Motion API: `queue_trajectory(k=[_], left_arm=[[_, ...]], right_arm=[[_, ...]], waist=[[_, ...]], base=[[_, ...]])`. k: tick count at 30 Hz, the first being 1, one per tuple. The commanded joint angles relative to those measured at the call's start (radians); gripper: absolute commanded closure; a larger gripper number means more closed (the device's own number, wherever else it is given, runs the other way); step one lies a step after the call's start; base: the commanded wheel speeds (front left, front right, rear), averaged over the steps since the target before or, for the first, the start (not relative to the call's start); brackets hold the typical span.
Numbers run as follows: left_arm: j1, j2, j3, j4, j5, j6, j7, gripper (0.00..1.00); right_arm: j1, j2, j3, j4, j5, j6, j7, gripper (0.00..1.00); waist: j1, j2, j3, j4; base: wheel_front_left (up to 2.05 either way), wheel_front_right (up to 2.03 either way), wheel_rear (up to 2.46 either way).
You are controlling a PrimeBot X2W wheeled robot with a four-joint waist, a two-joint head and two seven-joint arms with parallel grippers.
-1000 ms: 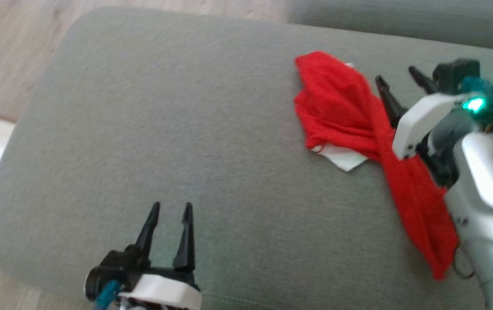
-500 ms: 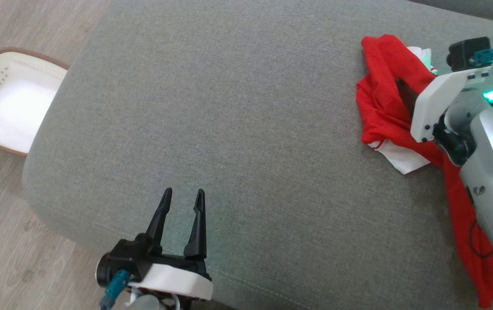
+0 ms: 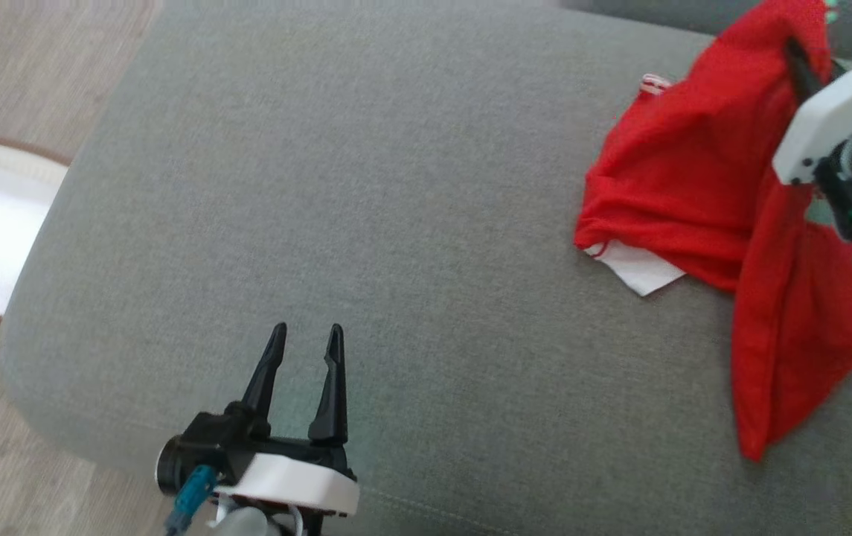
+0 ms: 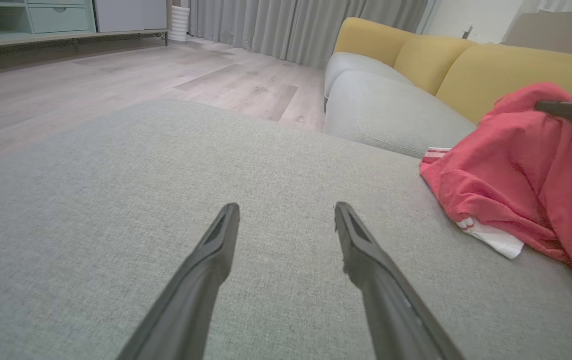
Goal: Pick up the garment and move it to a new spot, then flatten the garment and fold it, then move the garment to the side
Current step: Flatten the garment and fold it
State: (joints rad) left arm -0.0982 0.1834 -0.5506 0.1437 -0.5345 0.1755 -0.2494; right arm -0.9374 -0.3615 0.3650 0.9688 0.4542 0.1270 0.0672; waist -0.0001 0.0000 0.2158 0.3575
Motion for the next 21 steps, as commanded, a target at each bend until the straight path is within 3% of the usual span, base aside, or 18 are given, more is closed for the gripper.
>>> queue_trajectory(k=[1, 5, 8, 21], left_arm=[[-0.015, 0.017, 0.038, -0.027, 0.009, 0.003, -0.012, 0.00], [-0.004, 0.027, 0.039, -0.034, 0.009, 0.008, -0.009, 0.00], [0.000, 0.033, 0.037, -0.041, 0.008, 0.011, -0.002, 0.00], [0.005, 0.053, 0.043, -0.062, 0.001, 0.022, 0.010, 0.00]], right_arm=[[-0.033, -0.018, 0.003, -0.021, -0.011, 0.004, -0.020, 1.00], [-0.037, -0.052, -0.011, 0.001, -0.051, 0.004, -0.058, 1.00], [-0.029, -0.038, -0.007, 0.002, -0.071, 0.004, -0.086, 1.00], [0.089, 0.219, 0.230, -0.044, -0.194, 0.004, -0.188, 1.00]], waist=[[0.0001, 0.0000, -0.027, -0.023], [0.0001, 0.0000, -0.057, -0.043], [0.0001, 0.0000, -0.070, -0.049], [0.0001, 0.0000, -0.086, -0.010]], base=[[0.00, 0.00, 0.00], [0.00, 0.00, 0.00], [0.00, 0.00, 0.00], [0.00, 0.00, 0.00]])
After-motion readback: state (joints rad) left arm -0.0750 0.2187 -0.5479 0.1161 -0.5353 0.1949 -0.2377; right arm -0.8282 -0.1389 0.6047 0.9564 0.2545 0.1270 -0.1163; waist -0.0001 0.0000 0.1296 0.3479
